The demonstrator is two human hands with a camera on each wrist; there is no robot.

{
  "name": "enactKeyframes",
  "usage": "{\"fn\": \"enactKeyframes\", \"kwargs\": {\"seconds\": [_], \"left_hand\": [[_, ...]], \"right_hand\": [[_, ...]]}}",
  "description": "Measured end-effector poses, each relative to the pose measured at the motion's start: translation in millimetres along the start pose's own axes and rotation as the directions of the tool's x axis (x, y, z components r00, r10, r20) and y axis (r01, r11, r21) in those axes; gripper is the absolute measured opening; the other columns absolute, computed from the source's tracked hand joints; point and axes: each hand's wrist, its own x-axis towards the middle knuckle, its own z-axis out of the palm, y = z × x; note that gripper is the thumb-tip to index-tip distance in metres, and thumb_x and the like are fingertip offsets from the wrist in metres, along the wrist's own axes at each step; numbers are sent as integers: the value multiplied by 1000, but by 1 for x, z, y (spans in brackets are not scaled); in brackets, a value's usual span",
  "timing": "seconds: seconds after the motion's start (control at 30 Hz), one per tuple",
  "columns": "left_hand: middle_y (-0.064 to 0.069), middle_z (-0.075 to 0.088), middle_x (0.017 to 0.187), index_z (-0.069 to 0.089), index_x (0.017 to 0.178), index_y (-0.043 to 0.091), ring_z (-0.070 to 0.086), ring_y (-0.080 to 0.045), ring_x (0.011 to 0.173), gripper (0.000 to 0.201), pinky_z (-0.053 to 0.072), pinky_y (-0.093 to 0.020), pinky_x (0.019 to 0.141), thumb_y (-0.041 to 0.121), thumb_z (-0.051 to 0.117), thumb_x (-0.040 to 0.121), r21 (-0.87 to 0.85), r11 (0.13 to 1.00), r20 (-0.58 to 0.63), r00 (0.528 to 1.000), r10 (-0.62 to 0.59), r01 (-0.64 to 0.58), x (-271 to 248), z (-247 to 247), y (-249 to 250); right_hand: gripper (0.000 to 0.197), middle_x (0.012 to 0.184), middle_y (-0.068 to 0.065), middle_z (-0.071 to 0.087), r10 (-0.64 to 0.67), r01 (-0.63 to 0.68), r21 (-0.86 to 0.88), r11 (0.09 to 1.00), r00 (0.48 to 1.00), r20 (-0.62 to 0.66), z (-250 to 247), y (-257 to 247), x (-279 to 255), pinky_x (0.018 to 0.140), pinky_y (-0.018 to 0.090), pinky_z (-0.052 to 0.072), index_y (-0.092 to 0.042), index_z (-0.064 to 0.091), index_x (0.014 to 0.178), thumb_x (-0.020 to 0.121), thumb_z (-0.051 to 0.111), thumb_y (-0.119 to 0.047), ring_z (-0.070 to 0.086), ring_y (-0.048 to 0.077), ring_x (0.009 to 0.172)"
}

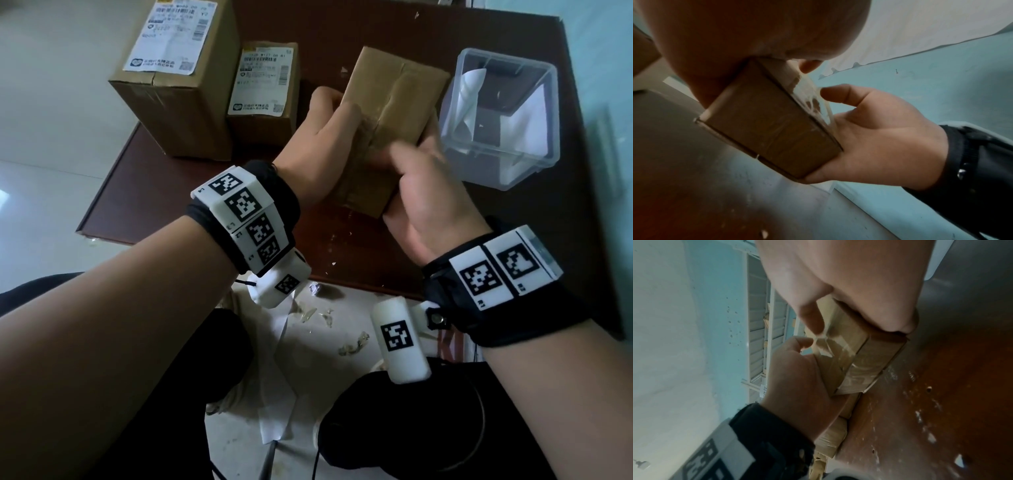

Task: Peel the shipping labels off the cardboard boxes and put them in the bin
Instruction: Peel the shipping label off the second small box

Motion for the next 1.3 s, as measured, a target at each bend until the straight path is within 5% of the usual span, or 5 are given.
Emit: {"fn": "enactKeyframes", "kwargs": {"seconds": [0.1, 0.3, 0.87, 1.1, 1.3], "left_hand": [[1, 57, 101, 43, 127, 14, 61, -17, 92, 30, 58, -40, 80, 33, 39, 105, 13, 1000, 8, 1000, -4, 4, -1, 1, 2], [2, 58, 101, 44, 127, 14, 61, -17, 95, 31, 56, -43, 87, 35, 40, 104, 29, 999, -6, 1000, -19, 20, -2, 1, 1], [-1, 58, 102, 43, 128, 16, 61, -23, 99, 31, 57, -50, 92, 33, 32, 105, 2, 998, 41, 997, -65, 65, -4, -2, 5], [2, 61, 103, 39, 131, 16, 64, -12, 90, 32, 58, -31, 73, 38, 39, 106, 27, 996, 33, 996, -83, 82, -2, 0, 6], [-3, 64, 106, 38, 128, 15, 69, -20, 96, 38, 62, -47, 87, 33, 55, 99, 15, 995, 71, 993, -97, 96, 3, 0, 1]], "right_hand": [[62, 139, 16, 68, 17, -16, 46, 999, 1000, -14, 1, -3, 2, 99, 57, 59, -22, 40, 160, 102, 60, -27, 70, 33, 123], [87, 133, 15, 71, 11, -10, -40, 999, 999, 31, -5, -4, 2, 86, 50, 64, -27, 32, 163, 88, 52, 14, 74, 32, 115], [54, 120, 11, 77, 27, -27, 10, 1000, 999, 24, -5, -5, 6, 81, 49, 64, -23, 47, 153, 103, 53, -3, 77, 29, 107], [76, 127, 8, 75, 31, -25, -82, 996, 997, 70, -8, -11, 7, 89, 51, 64, -31, 48, 152, 91, 50, 15, 74, 29, 115], [69, 128, 17, 73, 58, -58, 4, 998, 998, 13, -8, -8, 9, 93, 61, 61, -20, 54, 146, 88, 42, 15, 70, 40, 120]]}}
